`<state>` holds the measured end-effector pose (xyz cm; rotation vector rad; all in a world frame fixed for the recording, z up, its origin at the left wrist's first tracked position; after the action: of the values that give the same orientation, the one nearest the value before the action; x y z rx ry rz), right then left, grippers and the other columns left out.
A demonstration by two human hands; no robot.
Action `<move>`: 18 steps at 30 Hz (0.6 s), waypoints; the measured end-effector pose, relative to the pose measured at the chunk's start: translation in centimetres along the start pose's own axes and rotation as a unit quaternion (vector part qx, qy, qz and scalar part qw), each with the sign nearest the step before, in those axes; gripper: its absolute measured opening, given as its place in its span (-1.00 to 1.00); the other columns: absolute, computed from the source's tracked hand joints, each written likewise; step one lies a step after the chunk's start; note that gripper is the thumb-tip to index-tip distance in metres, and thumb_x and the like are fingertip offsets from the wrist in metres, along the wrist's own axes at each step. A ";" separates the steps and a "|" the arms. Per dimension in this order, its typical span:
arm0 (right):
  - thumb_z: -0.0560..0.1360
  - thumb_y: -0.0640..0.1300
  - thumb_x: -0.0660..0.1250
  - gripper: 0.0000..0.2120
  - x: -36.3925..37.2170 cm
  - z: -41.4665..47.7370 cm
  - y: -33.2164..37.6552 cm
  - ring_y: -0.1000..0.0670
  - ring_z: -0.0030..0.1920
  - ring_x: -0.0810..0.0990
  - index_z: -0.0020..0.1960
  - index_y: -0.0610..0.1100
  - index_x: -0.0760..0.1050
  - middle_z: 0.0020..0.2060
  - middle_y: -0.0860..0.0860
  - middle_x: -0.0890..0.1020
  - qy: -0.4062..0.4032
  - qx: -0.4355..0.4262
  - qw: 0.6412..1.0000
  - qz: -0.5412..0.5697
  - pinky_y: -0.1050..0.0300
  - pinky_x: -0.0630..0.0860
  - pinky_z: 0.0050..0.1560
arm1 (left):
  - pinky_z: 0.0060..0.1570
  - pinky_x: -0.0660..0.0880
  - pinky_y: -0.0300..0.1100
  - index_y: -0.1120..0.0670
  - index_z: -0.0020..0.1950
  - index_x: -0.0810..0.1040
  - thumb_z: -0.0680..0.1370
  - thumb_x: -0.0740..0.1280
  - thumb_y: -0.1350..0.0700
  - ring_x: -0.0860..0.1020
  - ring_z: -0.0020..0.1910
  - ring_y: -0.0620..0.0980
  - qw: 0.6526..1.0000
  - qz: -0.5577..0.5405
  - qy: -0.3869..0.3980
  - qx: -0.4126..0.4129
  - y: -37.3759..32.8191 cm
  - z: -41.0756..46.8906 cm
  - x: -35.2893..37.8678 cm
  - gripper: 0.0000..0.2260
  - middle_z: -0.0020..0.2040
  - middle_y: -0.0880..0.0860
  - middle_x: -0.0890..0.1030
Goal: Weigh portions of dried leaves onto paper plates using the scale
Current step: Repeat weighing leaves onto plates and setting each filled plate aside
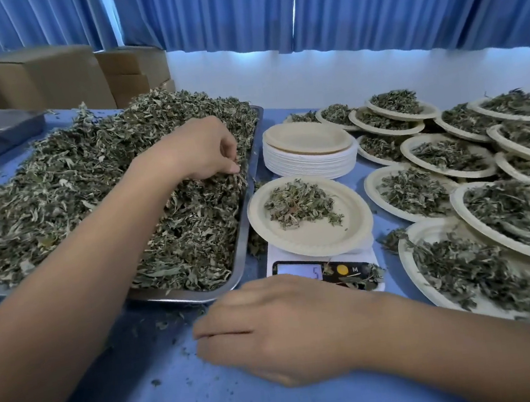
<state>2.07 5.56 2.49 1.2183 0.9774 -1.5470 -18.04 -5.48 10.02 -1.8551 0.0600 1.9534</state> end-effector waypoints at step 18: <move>0.55 -0.18 0.29 -0.85 -9.0 -11.7 -16.3 -0.14 -0.23 0.61 -0.14 -0.10 0.61 -0.25 -0.09 0.67 -0.100 0.603 0.788 -0.077 -0.09 0.63 -0.13 | -0.03 0.47 -0.14 0.04 0.26 0.62 0.48 0.54 0.15 0.59 0.06 0.12 0.987 0.108 0.117 -0.024 0.0 -0.2 2.6 -0.64 0.11 0.05 0.63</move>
<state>-9.66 22.64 9.78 1.7336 -0.2217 -2.4860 -17.87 -4.76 7.54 -2.1818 0.2987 1.8772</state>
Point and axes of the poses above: each hand's wrist, its own z-axis towards the middle knuckle, its own x-axis out of the palm, y = z × x, the point moved 4 cm from there along z, towards the middle knuckle
